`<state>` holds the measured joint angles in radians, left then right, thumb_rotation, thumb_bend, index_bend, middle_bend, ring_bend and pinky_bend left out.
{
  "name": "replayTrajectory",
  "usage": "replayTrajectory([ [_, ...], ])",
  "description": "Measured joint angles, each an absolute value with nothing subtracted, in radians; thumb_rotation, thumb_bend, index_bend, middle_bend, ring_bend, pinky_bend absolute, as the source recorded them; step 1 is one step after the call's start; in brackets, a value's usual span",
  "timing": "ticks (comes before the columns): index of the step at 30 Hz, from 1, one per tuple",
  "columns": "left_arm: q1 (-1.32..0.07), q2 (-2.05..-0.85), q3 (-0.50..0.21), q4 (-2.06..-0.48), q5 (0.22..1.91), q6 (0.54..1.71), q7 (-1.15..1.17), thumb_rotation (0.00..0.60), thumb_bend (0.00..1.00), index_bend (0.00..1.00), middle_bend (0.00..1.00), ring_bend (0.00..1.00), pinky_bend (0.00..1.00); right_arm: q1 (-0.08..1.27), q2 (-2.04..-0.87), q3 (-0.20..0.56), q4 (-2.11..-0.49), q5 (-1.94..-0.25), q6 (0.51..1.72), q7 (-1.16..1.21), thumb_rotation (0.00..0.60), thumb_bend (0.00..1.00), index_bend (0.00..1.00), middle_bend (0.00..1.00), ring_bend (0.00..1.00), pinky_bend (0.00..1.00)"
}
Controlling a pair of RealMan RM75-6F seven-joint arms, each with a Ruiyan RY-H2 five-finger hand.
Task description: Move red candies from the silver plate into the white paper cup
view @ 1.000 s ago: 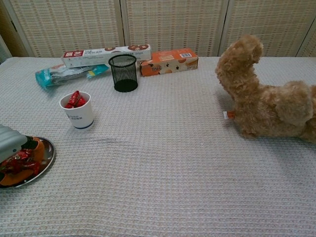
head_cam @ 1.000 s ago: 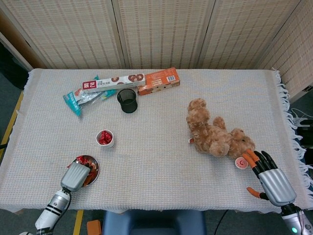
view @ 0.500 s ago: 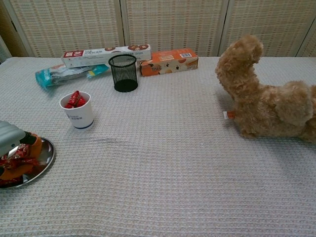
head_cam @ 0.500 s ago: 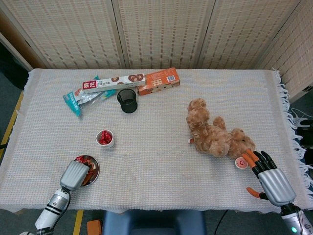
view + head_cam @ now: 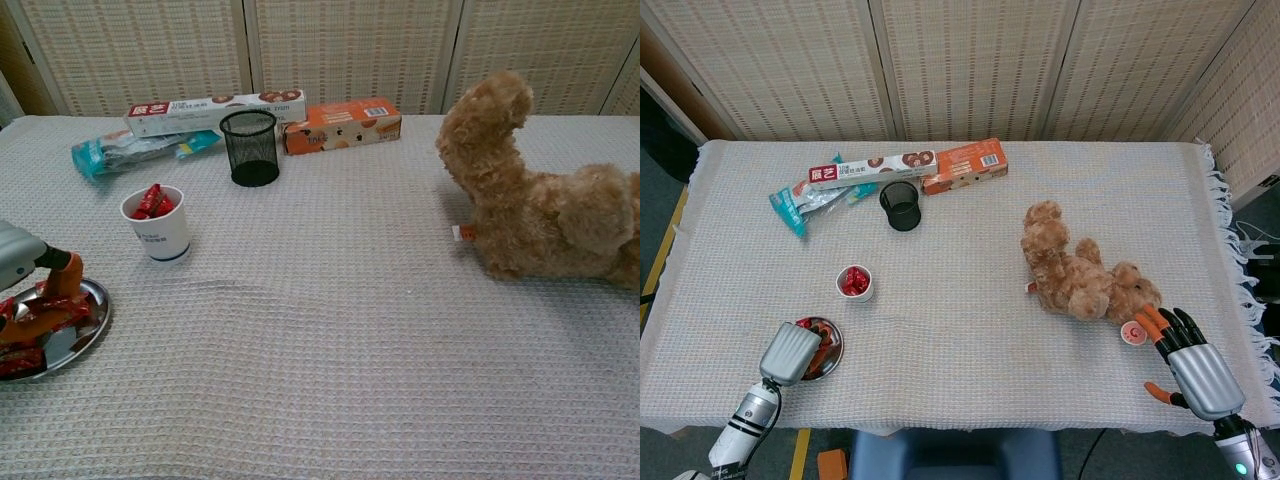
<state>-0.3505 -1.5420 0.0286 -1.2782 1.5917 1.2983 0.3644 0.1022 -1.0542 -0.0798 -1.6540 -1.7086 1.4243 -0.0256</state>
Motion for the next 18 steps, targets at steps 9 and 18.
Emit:
replayTrajectory([
  [9, -0.357, -1.512, 0.007, -1.335, 1.594, 1.318, 0.367, 0.6, 0.41, 0.63, 0.66, 0.9, 1.0, 0.103, -1.054, -0.078, -1.653, -1.706, 1.425, -0.022, 0.6, 0.06, 0.0, 0.0, 0.0, 0.0],
  [18, -0.42, -1.459, -0.091, -1.469, 1.601, 1.335, 0.356, 0.6, 0.41, 0.63, 0.67, 0.9, 1.0, 0.109, -1.058, -0.078, -1.654, -1.701, 1.409, -0.028, 0.6, 0.06, 0.0, 0.0, 0.0, 0.0],
])
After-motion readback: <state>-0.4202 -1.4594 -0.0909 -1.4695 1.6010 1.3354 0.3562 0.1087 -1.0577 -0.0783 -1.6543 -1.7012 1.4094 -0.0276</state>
